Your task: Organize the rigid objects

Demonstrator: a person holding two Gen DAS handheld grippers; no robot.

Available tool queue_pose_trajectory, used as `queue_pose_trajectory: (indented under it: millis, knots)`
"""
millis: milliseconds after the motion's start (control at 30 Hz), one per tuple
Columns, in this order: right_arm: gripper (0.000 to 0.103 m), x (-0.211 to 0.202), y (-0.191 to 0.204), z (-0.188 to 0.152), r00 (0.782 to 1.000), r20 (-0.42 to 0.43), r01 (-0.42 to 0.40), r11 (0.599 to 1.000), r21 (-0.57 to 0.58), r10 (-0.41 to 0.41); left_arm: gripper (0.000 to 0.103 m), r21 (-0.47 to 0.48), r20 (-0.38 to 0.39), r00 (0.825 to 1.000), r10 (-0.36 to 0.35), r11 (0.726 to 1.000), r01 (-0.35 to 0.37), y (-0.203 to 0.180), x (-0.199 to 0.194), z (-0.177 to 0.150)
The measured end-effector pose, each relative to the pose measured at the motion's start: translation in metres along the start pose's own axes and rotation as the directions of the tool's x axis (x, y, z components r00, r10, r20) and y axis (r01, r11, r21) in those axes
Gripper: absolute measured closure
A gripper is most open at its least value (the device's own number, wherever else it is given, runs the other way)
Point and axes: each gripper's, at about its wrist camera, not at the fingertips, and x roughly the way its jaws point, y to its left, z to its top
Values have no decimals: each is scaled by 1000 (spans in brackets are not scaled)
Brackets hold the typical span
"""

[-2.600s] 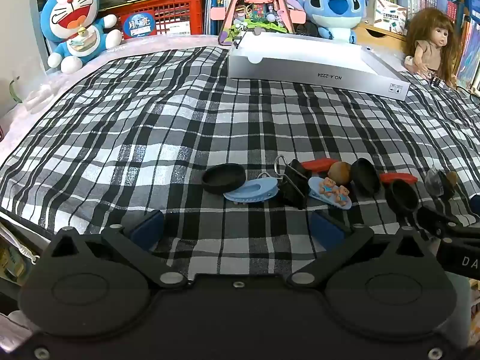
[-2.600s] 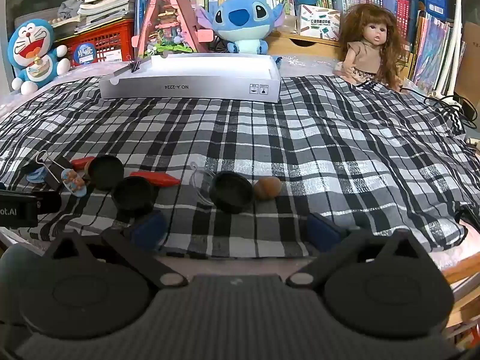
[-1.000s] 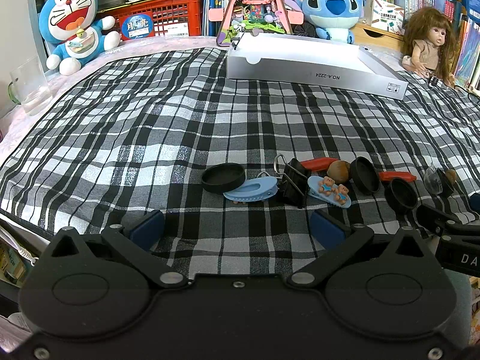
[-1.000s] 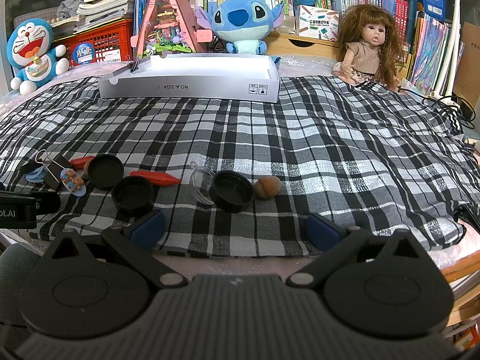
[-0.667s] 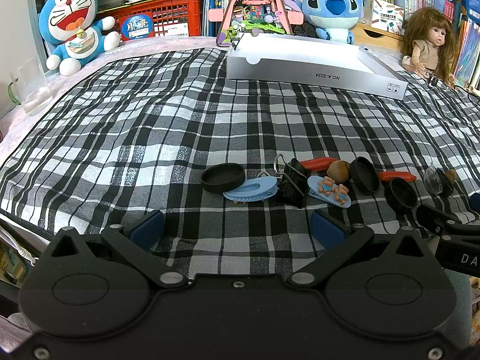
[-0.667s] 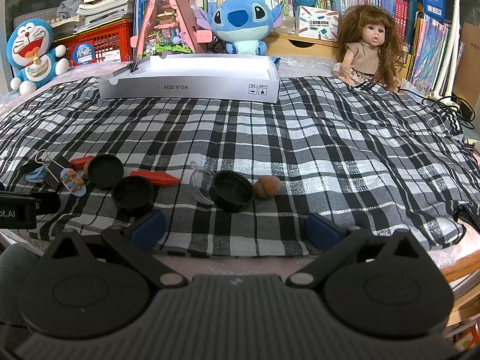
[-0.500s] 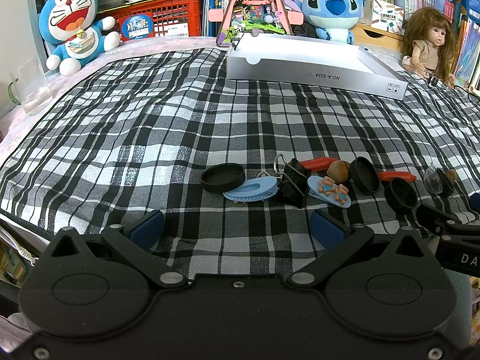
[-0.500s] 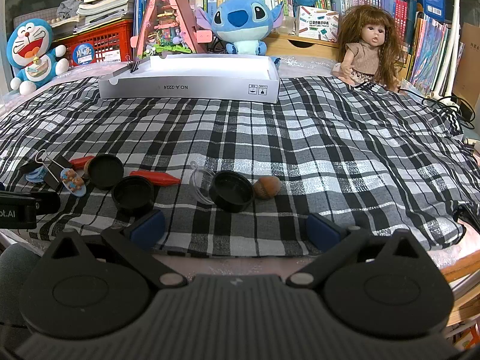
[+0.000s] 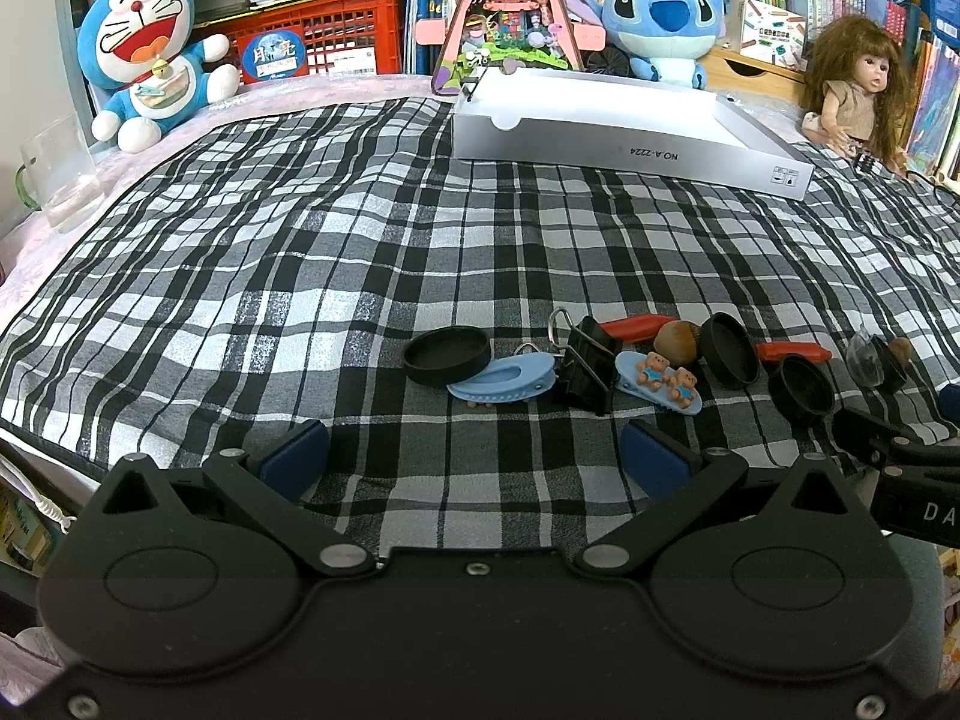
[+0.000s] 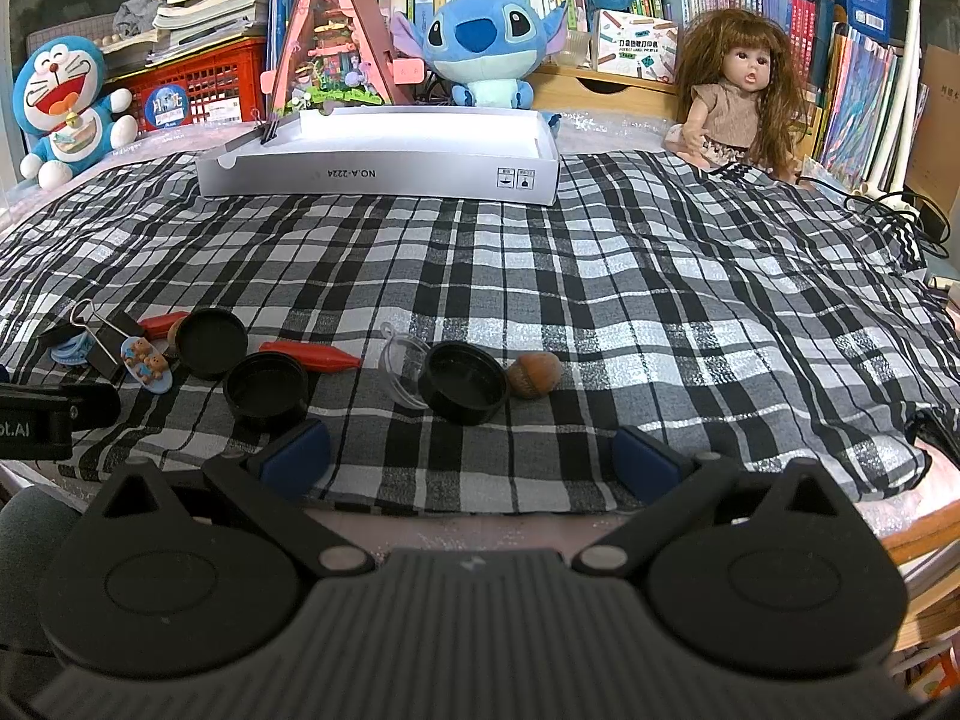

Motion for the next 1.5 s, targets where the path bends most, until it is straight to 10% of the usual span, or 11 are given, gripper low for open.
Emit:
queue_pose_trajectory:
  millis: [767, 1067, 1300, 1500]
  knots:
    - [0, -4, -5, 0, 998, 52, -25, 1000, 4, 25, 13, 9, 47, 998, -44, 999, 44, 5, -9, 1]
    - [23, -15, -14, 5, 989, 124, -90, 996, 26, 86, 56, 25, 131, 990, -51, 999, 49, 11, -25, 6]
    - [52, -17, -22, 6, 989, 115, -100, 993, 62, 92, 62, -30, 181, 981, -75, 996, 82, 28, -31, 10]
    - [54, -12, -21, 8, 990, 100, -103, 992, 72, 95, 63, -44, 150, 985, -86, 995, 93, 30, -21, 7]
